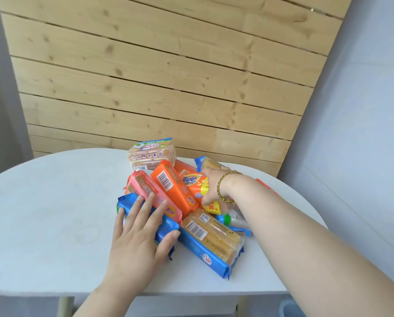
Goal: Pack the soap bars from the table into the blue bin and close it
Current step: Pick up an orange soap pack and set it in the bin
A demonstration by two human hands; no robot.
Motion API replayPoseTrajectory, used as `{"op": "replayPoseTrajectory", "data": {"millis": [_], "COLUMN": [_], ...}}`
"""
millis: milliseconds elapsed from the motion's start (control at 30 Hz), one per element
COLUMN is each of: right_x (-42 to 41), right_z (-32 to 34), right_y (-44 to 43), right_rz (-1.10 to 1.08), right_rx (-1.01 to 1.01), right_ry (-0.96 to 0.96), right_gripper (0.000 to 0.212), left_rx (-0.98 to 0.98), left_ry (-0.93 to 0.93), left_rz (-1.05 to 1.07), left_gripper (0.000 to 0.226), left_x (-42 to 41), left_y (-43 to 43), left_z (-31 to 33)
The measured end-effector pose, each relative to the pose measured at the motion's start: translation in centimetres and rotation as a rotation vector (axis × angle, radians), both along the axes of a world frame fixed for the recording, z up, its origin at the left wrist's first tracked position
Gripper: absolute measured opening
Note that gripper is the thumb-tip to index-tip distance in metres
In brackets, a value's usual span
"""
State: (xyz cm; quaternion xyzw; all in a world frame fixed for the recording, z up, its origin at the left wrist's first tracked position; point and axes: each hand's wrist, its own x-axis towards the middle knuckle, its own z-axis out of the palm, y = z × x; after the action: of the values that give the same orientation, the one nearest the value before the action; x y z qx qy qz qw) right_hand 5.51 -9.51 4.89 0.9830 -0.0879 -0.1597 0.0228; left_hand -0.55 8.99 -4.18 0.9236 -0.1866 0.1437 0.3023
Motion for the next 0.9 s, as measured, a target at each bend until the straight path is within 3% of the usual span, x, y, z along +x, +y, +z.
{"op": "replayPoseTrajectory", "data": {"millis": [400, 500, 633, 900], "right_x": [-1.6, -2.4, -4.3, -12.2], "right_z": [-0.5, 0.3, 1.9, 3.6], "right_y": [-1.3, -1.9, -3.1, -6.8], "right_rz": [0.031, 0.006, 0.005, -0.081], "right_rx": [0.082, 0.107, 0.131, 0.379], "right_ry": [-0.299, -0.366, -0.449, -0.733], "right_gripper": [0.086, 0.087, 0.088, 0.081], "left_rx": [0.040, 0.051, 0.069, 0.031], "left_ry": [0.001, 0.015, -0.026, -0.224], "left_rz": [0.013, 0.021, -0.003, -0.400], "left_gripper": [0.114, 0.104, 0.113, 0.073], "left_x": [-0.1, -0.2, -1.0, -5.6], "left_y": [-0.3, -0.4, -0.7, -4.2], "left_z": [0.3, 0.6, 1.1, 2.0]}}
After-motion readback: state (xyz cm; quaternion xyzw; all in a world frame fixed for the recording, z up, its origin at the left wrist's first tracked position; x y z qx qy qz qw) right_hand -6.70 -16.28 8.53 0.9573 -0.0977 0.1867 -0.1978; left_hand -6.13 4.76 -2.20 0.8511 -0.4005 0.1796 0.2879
